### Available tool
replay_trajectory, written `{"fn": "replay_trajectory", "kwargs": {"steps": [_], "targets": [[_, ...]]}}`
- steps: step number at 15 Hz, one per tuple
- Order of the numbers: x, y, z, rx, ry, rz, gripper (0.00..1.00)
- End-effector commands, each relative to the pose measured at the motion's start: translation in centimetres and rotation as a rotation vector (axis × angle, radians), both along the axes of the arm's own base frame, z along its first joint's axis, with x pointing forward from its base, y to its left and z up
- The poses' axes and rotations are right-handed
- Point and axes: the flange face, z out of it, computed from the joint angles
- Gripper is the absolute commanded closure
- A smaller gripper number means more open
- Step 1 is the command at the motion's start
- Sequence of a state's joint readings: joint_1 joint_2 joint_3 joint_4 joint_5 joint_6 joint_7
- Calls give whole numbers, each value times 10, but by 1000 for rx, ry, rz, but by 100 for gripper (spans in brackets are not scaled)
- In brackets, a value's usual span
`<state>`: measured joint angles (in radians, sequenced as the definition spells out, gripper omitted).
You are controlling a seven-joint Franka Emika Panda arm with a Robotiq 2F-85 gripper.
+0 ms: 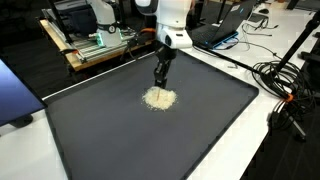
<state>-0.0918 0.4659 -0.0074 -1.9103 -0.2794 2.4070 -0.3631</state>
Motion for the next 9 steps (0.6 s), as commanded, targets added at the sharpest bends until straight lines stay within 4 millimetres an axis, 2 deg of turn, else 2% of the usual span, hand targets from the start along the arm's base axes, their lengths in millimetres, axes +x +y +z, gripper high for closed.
{"fn": "replay_trajectory", "kwargs": {"steps": [1, 9], "targets": [[11, -13, -10, 51, 0, -3, 97], [13, -26, -38, 96, 37, 0, 97]]}}
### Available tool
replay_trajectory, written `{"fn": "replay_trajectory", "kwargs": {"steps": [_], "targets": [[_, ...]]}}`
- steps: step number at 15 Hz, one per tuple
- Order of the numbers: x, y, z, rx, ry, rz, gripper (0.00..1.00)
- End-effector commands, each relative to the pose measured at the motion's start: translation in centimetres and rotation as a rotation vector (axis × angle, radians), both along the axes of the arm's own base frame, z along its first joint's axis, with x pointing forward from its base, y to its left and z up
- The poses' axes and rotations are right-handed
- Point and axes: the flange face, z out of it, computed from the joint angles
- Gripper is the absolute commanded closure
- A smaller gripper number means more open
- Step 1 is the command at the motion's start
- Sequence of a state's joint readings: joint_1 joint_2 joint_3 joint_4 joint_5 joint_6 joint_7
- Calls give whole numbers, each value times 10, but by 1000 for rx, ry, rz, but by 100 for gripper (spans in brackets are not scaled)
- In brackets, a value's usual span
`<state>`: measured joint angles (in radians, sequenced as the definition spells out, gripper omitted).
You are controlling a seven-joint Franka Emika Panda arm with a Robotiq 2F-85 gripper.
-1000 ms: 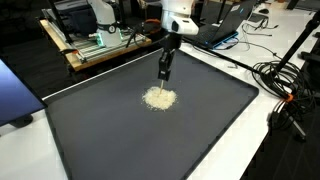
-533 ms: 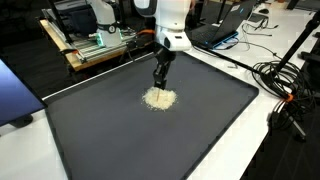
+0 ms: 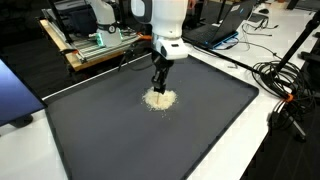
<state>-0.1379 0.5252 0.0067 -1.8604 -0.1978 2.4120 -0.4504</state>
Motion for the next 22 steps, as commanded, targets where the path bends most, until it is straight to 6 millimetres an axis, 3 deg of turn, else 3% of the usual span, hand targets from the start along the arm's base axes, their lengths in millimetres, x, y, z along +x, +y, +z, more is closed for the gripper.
{"fn": "replay_trajectory", "kwargs": {"steps": [1, 8, 22], "targets": [[3, -6, -25, 33, 32, 6, 97], [1, -11, -26, 33, 46, 3, 97], [-10, -4, 15, 20, 18, 4, 97]]}}
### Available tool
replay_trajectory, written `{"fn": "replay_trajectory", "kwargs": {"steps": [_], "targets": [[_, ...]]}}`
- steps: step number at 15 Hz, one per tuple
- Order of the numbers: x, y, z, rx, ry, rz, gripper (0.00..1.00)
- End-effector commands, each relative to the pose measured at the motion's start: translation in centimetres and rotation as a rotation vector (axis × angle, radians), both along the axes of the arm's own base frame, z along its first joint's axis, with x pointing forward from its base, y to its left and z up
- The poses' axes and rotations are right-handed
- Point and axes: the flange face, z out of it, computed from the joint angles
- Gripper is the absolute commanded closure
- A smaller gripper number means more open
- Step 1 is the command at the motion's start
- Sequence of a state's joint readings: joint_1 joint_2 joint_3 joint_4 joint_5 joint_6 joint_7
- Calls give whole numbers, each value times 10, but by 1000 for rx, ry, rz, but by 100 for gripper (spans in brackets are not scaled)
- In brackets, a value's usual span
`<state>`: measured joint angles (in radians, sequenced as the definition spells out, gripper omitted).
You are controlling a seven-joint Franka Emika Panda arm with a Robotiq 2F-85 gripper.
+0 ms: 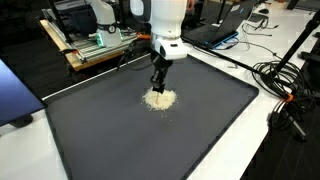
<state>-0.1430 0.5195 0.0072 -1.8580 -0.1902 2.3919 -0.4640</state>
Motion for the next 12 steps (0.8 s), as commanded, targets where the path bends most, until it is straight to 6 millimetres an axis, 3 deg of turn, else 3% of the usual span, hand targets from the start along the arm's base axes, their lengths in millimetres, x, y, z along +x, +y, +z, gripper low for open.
{"fn": "replay_trajectory", "kwargs": {"steps": [1, 8, 12], "targets": [[-10, -1, 16, 19, 1, 5, 97], [-12, -13, 49, 139, 9, -15, 97], [-9, -43, 65, 287, 22, -50, 97]]}}
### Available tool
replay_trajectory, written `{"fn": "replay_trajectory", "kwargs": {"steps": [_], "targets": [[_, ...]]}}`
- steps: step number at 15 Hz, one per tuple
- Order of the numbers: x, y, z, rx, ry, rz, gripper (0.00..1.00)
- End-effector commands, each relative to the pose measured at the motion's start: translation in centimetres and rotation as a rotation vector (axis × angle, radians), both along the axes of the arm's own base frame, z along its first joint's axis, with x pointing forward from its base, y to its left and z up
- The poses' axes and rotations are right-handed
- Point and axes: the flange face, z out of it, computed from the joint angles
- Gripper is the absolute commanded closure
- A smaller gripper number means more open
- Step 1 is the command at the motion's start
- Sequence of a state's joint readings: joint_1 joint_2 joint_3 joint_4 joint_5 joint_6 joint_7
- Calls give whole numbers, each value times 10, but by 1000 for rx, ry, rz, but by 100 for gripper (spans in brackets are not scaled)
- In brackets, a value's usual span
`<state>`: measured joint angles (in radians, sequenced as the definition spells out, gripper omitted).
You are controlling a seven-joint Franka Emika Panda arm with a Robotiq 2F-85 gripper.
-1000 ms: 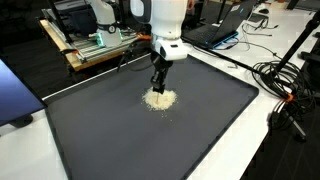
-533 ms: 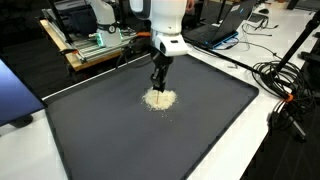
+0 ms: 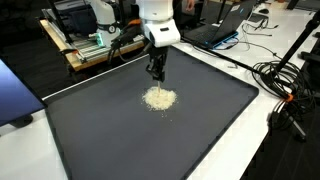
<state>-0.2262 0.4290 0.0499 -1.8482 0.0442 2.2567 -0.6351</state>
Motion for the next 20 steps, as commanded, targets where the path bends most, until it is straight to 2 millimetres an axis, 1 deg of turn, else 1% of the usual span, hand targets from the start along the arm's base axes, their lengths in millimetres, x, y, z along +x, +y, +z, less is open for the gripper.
{"fn": "replay_trajectory", "kwargs": {"steps": [1, 4, 7, 10, 14, 18, 20], "targets": [[2, -29, 15, 131, 10, -20, 97], [9, -55, 15, 201, 19, -22, 97], [20, -73, 7, 260, 30, 2, 97], [33, -88, -6, 323, 37, 60, 97], [49, -109, -28, 403, 25, 147, 97], [61, -123, -50, 456, 41, 206, 97], [65, -128, -58, 498, 42, 239, 97]]}}
